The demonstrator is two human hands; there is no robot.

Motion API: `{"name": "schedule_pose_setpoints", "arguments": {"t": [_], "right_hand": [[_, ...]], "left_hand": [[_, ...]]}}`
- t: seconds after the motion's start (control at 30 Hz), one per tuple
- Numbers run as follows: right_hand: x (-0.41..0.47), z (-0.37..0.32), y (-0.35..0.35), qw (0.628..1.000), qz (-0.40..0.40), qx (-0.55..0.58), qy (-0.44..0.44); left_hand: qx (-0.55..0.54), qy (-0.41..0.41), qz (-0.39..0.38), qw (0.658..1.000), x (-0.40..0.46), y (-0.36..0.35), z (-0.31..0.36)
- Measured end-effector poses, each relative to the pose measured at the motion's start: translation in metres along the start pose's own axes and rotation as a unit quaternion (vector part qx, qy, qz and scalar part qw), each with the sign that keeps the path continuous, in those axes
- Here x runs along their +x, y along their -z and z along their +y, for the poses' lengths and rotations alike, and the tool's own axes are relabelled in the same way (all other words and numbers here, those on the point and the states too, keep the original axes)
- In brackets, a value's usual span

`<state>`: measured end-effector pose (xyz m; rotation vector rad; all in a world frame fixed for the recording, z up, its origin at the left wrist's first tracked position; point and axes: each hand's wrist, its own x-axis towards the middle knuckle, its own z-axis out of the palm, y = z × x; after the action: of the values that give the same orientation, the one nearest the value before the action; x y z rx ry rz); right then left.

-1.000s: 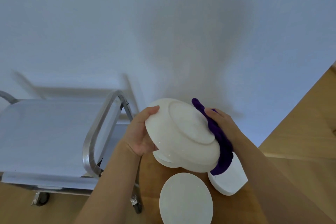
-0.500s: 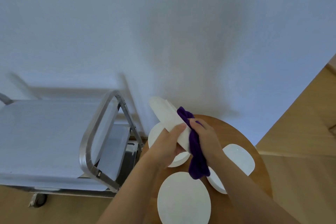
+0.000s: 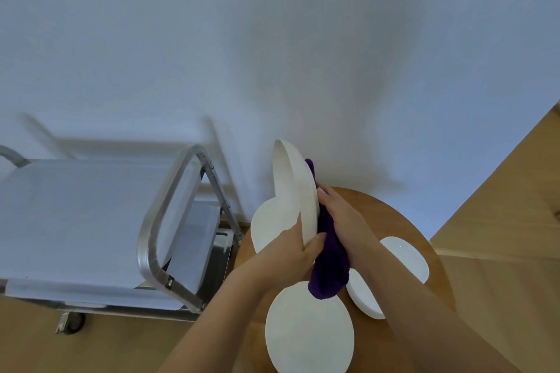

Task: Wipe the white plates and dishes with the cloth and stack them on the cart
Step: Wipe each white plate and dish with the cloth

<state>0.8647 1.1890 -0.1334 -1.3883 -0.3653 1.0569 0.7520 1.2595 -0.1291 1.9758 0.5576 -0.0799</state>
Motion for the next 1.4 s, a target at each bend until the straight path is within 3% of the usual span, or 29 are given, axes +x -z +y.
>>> {"name": "schedule_pose_setpoints", "arguments": {"t": [0.13,0.3,0.53,0.6,0.7,0.8,0.83,0.9,0.97,1.0,1.07,1.17,1.23,1.3,1.4], "right_hand": [[0.001,-0.015,0.007,0.995,-0.011,0.081,-0.060],[0.003,-0.022,0.025,0.987,-0.038,0.117,-0.101],[-0.017,-0.013,0.046,0.983,-0.021,0.149,-0.107],[-0.020,-0.009,0.045,0.980,-0.006,0.175,-0.091],[-0.018,0.004,0.045,0.973,-0.011,0.227,-0.047],[-0.010,0.022,0.044,0.950,-0.008,0.311,-0.017],[-0.008,0.025,0.043,0.944,-0.008,0.329,-0.007],[-0.004,0.030,0.042,0.944,-0.015,0.330,0.000],[-0.004,0.033,0.041,0.952,-0.022,0.305,-0.005],[-0.004,0.033,0.042,0.959,-0.022,0.284,-0.016],[-0.008,0.029,0.043,0.976,-0.020,0.210,-0.058],[-0.011,0.019,0.048,0.996,0.016,0.031,-0.078],[-0.007,0.018,0.052,0.983,0.112,-0.144,-0.016],[-0.005,0.018,0.053,0.952,0.227,-0.185,0.085],[-0.001,0.014,0.041,0.908,0.269,-0.245,0.206]], "left_hand": [[0.141,-0.002,-0.051,0.989,-0.006,-0.001,0.002],[0.292,-0.021,-0.128,0.948,-0.010,-0.004,-0.001],[0.500,-0.052,-0.091,0.860,-0.006,0.015,-0.019],[0.502,-0.045,-0.074,0.861,-0.001,0.020,-0.029],[0.335,-0.038,0.001,0.941,-0.002,0.037,-0.042],[0.019,-0.028,0.140,0.990,-0.005,0.036,-0.044],[-0.154,-0.013,0.177,0.972,-0.004,0.031,-0.043],[-0.448,0.044,0.230,0.863,0.003,0.020,-0.046],[-0.605,0.107,0.217,0.758,0.011,0.016,-0.049],[-0.645,0.138,0.203,0.724,0.013,0.016,-0.049],[-0.678,0.174,0.199,0.686,0.017,0.017,-0.051],[-0.684,0.145,0.183,0.691,0.018,0.019,-0.051],[-0.701,0.121,0.169,0.683,0.014,0.021,-0.048],[-0.708,0.117,0.172,0.675,0.009,0.021,-0.045],[-0.662,0.097,0.193,0.718,0.007,0.015,-0.040]]}}
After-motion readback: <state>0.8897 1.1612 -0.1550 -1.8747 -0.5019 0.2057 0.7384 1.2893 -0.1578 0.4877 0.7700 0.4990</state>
